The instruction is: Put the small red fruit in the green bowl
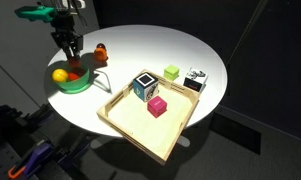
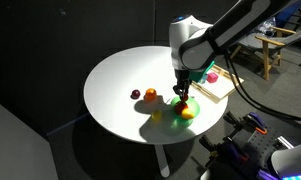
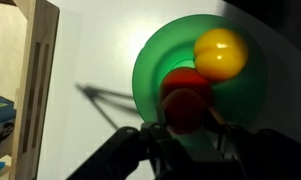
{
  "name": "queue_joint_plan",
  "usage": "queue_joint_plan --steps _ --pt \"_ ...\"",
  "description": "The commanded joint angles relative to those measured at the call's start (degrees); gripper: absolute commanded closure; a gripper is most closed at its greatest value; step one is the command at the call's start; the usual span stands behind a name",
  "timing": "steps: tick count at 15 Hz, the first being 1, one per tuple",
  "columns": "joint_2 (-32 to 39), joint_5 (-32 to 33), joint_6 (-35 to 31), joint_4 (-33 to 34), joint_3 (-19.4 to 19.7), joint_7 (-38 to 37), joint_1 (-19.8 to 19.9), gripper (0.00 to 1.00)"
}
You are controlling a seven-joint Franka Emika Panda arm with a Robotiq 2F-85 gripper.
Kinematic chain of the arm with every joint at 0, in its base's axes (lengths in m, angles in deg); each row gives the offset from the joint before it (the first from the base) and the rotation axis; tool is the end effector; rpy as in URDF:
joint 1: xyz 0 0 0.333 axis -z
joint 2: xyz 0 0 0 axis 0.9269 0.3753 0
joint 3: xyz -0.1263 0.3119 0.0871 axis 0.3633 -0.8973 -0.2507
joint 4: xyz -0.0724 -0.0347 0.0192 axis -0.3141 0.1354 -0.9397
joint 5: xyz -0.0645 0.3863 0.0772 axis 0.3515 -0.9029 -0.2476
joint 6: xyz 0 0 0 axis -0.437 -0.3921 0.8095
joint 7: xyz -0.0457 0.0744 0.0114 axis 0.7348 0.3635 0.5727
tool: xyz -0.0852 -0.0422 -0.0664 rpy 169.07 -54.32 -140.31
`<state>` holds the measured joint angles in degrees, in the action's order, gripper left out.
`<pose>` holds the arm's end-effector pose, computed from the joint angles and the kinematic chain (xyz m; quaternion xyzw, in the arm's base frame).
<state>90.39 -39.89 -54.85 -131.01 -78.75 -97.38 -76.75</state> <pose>0.5113 0.1004 0.2422 0.9907 0.0732 -0.1002 0.0557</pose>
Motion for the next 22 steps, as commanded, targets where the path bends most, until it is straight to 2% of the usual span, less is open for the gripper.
queue_joint_plan --steps 1,2,3,4,6,10,22 --pt "-2.4 2.1 -2.8 -3.9 0.1 -0.5 0.3 0.81" --pt "-2.3 2.2 -3.0 -4.2 0.1 -0.3 0.4 0.81" --pt "-2.3 2.5 -3.2 -4.6 0.1 -0.3 0.4 0.67" --pt "-2.2 2.6 -3.1 -4.7 0.1 -0.3 0.3 0.32" --pt "-2.3 2.7 -3.0 -5.1 0.0 -0.2 0.2 0.30" --pt "-3.2 2.1 -2.2 -5.8 -0.5 0.3 0.2 0.01" --pt "-11.8 -1.1 5.2 -8.8 -4.0 -1.9 -0.3 0.00"
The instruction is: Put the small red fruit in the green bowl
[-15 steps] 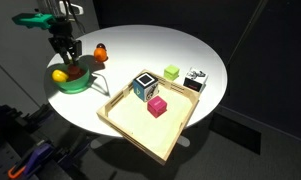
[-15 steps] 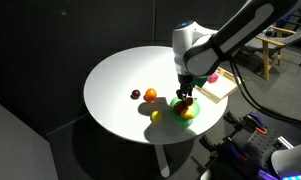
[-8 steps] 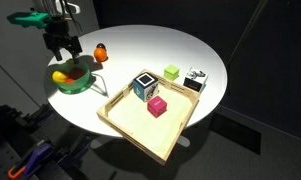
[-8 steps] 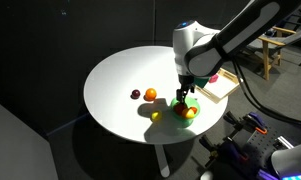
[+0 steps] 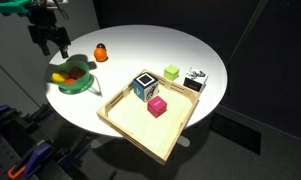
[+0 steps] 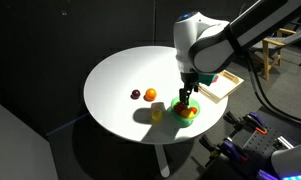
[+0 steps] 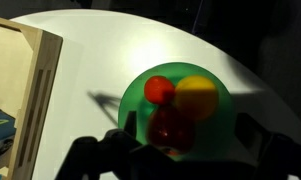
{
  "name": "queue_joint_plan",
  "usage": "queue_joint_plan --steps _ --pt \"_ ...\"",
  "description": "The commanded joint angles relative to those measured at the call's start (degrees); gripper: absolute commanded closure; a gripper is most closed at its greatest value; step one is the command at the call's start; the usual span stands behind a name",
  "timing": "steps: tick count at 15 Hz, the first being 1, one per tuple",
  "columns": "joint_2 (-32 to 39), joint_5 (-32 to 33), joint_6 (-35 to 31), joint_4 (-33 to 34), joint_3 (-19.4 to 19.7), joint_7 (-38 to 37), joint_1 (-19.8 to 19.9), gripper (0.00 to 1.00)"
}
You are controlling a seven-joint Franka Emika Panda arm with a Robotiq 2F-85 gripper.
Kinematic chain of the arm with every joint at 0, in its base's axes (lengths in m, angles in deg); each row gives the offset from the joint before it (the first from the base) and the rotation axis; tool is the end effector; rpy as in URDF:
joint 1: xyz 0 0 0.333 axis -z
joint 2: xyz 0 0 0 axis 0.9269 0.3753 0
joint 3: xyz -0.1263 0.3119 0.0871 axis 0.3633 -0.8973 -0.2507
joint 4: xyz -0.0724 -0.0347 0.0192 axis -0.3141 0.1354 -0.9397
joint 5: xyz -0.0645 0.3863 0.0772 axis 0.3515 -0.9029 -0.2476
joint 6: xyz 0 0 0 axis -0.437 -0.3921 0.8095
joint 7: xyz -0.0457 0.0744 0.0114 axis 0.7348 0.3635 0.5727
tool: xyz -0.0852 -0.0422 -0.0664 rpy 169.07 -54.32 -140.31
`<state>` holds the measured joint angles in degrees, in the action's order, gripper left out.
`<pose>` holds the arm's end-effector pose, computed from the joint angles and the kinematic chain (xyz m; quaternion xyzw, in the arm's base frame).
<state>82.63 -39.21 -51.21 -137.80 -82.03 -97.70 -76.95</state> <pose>0.4606 0.1182 0.2647 0.9850 0.1034 -0.1195 0.0692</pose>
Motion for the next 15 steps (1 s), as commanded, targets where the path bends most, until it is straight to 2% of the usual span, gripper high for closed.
queue_joint_plan --steps 1,5,11,15 --pt "-5.1 -2.6 1.2 -2.5 -0.8 -2.5 0.0 0.00" --pt "-9.9 -6.4 -1.6 -5.1 -1.0 -6.0 0.2 0.00" --pt "-18.1 -4.9 -6.0 -9.8 -1.9 -11.1 0.7 0.00" --pt "-22.4 -5.7 -4.1 -10.5 -2.5 -10.8 0.9 0.00"
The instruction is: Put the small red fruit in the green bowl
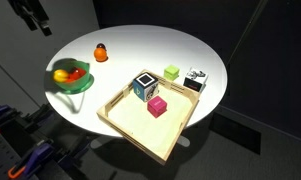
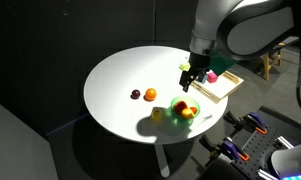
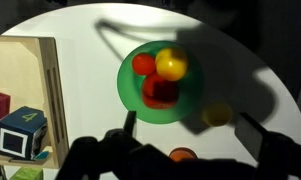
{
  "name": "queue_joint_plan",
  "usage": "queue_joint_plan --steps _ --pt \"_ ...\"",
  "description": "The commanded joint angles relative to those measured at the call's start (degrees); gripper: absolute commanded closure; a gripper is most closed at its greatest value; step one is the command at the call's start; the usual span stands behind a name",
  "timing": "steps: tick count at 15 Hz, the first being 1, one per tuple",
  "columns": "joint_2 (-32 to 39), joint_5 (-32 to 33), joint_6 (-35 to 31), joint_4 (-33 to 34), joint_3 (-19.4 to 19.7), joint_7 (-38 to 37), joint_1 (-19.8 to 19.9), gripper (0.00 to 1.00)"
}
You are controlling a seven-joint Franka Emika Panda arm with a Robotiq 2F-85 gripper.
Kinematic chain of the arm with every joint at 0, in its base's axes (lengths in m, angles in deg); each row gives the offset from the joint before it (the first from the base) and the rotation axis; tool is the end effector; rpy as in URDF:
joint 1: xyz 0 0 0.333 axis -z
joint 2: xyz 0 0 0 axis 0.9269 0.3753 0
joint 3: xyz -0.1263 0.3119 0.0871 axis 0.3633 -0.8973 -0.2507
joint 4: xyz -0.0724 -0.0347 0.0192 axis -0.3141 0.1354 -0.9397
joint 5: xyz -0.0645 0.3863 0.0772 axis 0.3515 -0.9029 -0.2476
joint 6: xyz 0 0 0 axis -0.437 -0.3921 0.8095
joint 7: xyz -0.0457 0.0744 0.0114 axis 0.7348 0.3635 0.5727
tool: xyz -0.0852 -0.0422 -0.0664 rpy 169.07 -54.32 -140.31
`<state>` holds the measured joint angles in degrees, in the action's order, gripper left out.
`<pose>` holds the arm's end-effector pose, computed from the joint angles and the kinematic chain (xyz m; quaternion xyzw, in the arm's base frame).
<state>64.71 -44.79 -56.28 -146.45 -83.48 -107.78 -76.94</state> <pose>0.4200 0.1219 0.3547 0.9995 -0.0089 0.0006 0.0297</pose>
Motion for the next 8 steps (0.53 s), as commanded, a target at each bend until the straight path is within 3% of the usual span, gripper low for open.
queue_joint_plan --steps 1,8 --pt "-5.3 -0.5 1.9 -1.6 -1.1 -0.1 0.9 0.00" --pt "-8.8 -3.3 10.6 0.6 -0.6 3.4 0.6 0.00"
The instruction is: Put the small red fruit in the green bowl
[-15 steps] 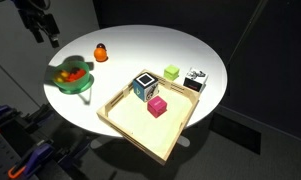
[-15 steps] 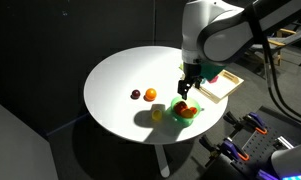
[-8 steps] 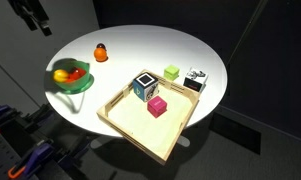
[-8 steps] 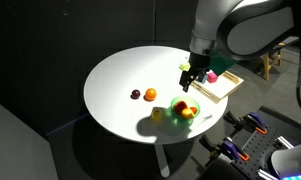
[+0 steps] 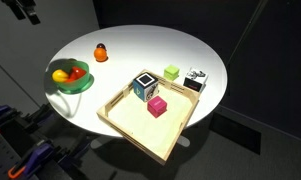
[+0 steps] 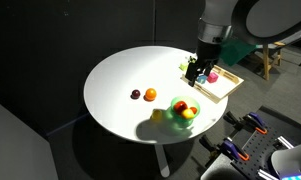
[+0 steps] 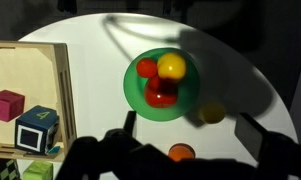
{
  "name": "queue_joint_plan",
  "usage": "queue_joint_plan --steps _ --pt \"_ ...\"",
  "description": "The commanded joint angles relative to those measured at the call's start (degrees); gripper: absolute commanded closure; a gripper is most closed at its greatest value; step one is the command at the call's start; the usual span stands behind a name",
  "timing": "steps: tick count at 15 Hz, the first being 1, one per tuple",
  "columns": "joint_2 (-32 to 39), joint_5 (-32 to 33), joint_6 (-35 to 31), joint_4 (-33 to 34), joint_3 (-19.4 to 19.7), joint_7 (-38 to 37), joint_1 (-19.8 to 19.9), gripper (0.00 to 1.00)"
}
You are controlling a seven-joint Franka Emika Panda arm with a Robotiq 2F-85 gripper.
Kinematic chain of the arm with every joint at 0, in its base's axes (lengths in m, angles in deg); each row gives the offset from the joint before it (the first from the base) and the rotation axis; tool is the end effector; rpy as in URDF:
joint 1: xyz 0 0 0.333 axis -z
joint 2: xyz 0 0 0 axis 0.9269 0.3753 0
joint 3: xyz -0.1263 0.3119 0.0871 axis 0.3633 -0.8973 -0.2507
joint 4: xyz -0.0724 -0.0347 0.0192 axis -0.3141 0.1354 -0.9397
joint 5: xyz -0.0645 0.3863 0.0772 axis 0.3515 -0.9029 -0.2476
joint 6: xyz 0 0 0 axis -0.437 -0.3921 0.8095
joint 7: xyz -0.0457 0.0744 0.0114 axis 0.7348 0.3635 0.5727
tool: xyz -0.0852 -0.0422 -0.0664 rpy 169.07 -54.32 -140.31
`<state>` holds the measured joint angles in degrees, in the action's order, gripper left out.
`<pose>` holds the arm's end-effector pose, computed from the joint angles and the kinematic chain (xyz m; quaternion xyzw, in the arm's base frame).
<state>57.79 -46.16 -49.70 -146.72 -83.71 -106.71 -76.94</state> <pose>0.4003 0.1183 0.3939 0.9995 -0.0090 0.0006 0.0300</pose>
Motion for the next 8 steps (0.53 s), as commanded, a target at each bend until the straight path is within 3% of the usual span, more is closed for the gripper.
queue_joint_plan --steps 1,8 --pt "-2.2 -2.3 5.0 1.2 -0.3 2.7 0.5 0.00" --pt "-2.3 -2.1 4.9 0.7 -0.9 2.0 1.0 0.00"
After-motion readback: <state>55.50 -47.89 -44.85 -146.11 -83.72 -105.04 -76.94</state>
